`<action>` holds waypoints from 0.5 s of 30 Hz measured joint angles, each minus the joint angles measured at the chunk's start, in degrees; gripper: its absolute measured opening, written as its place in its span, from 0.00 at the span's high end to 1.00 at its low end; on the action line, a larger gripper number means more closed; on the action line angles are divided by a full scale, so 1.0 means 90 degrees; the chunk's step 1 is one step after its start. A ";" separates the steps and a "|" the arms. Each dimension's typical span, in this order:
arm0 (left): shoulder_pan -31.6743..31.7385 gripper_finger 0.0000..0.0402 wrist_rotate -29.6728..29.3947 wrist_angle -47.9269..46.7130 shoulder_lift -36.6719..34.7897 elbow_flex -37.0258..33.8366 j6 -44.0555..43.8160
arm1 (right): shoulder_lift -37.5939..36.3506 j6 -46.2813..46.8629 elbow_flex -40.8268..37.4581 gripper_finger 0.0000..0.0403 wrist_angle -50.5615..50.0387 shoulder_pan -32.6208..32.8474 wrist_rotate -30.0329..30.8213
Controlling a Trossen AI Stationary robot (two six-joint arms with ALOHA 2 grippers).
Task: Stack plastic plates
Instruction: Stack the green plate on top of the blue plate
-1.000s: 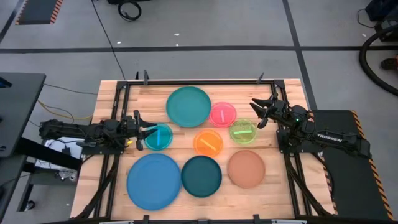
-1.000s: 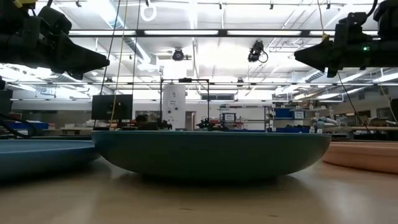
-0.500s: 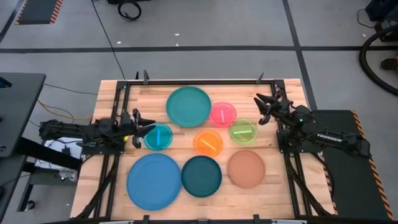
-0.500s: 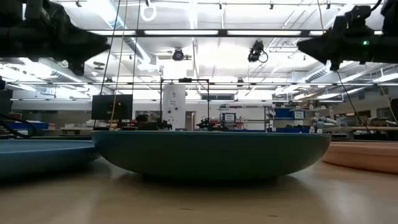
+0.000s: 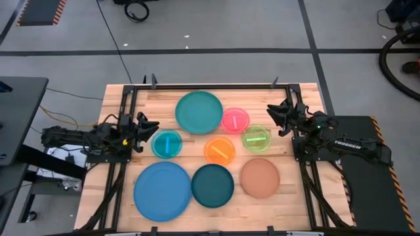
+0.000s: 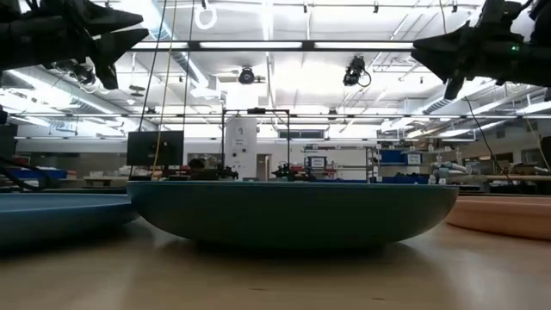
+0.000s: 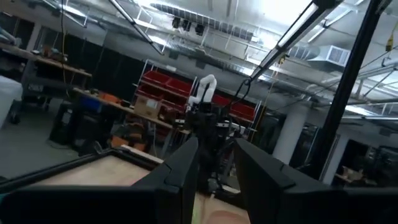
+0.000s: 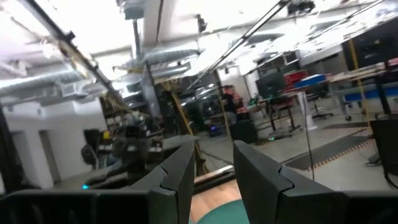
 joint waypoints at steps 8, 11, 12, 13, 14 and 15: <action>0.0002 0.72 -0.0286 -0.0258 0.0163 0.0001 0.0150 | 0.1036 -0.0738 0.0734 0.73 -0.0321 0.0130 -0.0002; 0.0005 0.72 -0.0333 -0.0281 0.0289 0.0002 0.0219 | 0.1654 -0.0969 0.1005 0.74 -0.0349 0.0130 0.0015; 0.0002 0.72 -0.0333 -0.0289 0.0317 0.0002 0.0239 | 0.1849 -0.1074 0.1089 0.74 -0.0351 0.0130 0.0080; 0.0002 0.72 -0.0333 -0.0276 0.0344 0.0006 0.0351 | 0.2045 -0.1215 0.1176 0.75 -0.0357 0.0125 0.0181; 0.0005 0.72 -0.0335 -0.0306 0.0364 0.0020 0.0503 | 0.2241 -0.1376 0.1260 0.75 -0.0358 0.0122 0.0258; 0.0005 0.72 -0.0337 -0.0421 0.0382 0.0066 0.0607 | 0.2444 -0.1534 0.1353 0.75 -0.0356 0.0122 0.0332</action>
